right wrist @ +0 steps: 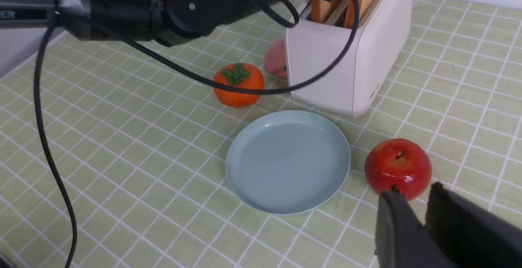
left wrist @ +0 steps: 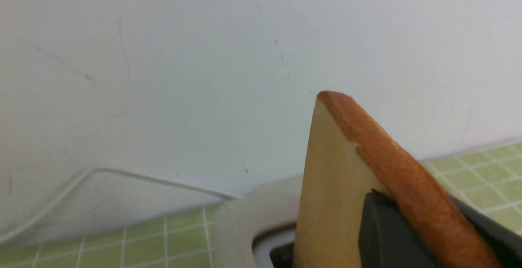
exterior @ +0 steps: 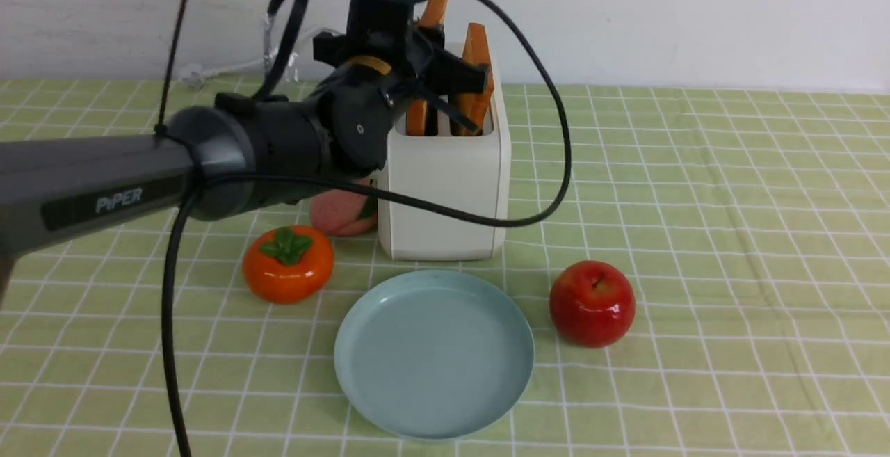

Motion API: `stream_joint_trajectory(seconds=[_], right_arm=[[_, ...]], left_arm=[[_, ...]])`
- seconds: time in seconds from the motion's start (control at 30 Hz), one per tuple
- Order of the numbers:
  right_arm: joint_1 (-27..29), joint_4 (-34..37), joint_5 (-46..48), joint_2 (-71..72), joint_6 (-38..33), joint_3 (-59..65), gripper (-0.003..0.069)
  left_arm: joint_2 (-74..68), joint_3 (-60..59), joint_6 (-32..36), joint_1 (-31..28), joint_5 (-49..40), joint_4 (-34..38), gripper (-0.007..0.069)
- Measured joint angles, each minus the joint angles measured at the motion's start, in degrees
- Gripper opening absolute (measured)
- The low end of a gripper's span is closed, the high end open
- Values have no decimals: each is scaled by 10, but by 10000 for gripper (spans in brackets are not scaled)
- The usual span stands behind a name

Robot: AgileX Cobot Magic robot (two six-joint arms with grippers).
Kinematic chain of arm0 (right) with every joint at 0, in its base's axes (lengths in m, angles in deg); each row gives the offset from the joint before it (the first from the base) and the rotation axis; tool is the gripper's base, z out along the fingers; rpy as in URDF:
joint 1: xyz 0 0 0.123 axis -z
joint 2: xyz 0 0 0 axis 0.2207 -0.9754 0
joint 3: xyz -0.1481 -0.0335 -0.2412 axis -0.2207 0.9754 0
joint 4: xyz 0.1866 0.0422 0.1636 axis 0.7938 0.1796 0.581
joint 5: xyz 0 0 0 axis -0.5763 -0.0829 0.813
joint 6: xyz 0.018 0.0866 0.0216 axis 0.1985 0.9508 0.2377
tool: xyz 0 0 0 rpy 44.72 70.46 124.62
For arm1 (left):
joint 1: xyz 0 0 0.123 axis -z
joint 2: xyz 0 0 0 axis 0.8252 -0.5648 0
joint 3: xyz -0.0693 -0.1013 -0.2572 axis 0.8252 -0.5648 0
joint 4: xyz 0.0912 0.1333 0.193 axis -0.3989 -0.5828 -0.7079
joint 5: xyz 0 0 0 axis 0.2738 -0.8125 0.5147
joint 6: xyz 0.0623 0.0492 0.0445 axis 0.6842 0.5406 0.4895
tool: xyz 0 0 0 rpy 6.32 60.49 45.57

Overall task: Take toasted bread from bread machine on green coffee tablecloth place on plate.
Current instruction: 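Reach for a toast slice standing in the toaster with the left gripper, then place the slice of bread on the plate with the left gripper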

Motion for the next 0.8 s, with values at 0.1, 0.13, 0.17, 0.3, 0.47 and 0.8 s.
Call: stream_joint_trajectory(seconds=[0.1, 0.13, 0.17, 0.3, 0.47, 0.8], right_arm=[[0, 0, -4, 0, 0, 0, 38], [0, 0, -7, 0, 0, 0, 17], [0, 0, -9, 0, 0, 0, 2], [0, 0, -19, 0, -1, 0, -14], [0, 0, -22, 0, -1, 0, -14], [0, 0, 15, 0, -24, 0, -10]], left_arm=[[43, 0, 0, 0, 7, 1, 111], [62, 0, 0, 0, 9, 1, 111], [78, 0, 2, 0, 9, 1, 111], [136, 0, 19, 0, -18, 19, 111], [250, -14, 82, -1, -221, 133, 111], [417, -160, -4, 0, -534, 157, 111]])
